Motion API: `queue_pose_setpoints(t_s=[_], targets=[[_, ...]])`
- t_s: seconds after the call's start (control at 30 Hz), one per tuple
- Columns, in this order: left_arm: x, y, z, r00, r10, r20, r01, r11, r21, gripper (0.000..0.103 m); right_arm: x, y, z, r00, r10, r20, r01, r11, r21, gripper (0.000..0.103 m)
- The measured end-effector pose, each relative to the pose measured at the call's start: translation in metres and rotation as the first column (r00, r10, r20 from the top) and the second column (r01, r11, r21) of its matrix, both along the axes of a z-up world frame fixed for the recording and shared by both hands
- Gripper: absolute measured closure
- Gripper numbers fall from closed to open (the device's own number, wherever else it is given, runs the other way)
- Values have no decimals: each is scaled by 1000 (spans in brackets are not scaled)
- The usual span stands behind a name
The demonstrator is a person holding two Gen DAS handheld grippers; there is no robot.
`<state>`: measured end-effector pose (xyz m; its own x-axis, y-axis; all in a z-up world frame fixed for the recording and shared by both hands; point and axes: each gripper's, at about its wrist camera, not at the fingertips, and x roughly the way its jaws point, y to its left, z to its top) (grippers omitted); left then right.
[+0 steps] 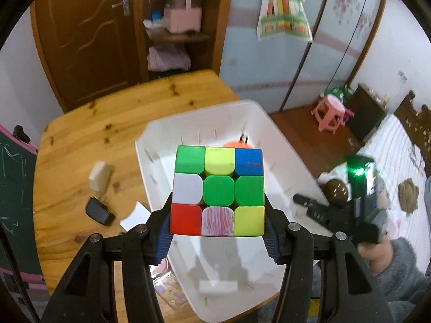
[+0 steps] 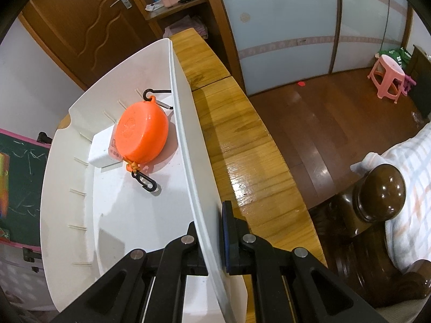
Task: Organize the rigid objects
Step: 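Carry the Rubik's cube into the white bin and open the left tool, then move the left tool back to the beige plug charger on the table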
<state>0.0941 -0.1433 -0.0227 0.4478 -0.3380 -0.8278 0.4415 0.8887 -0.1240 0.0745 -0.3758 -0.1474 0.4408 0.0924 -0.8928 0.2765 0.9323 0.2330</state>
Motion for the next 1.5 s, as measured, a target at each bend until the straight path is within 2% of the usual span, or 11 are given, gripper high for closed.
queue_pose_setpoints(t_s=[0.17,0.6,0.83,1.03,1.2,1.33,1.4,1.5], targets=[[4,-15,-32,997,-17,-78,22,998,52,43,0,1,1,1000,-1,4,1,1000,-2,97],[15,-39,-93,977,-31,-212,60,989,133,43,0,1,1,1000,9,4,-9,1000,-1,97],[15,-46,-111,969,-25,-244,72,981,182,43,0,2,2,1000,10,4,-10,1000,-5,97],[14,-48,-118,964,-14,-264,73,974,213,42,0,3,1,1000,13,4,-13,1000,-11,97],[10,-50,-111,965,-40,-259,91,978,187,26,2,5,1,1000,14,3,-14,1000,-15,97],[4,-55,-101,972,-68,-225,113,974,194,19,2,6,1,1000,16,3,-16,1000,-19,97],[3,-54,-95,976,-67,-206,109,973,202,10,1,6,2,1000,16,1,-16,1000,-21,97],[1,-47,-86,980,-66,-190,101,978,181,10,2,6,2,1000,13,-4,-14,1000,-20,97]])
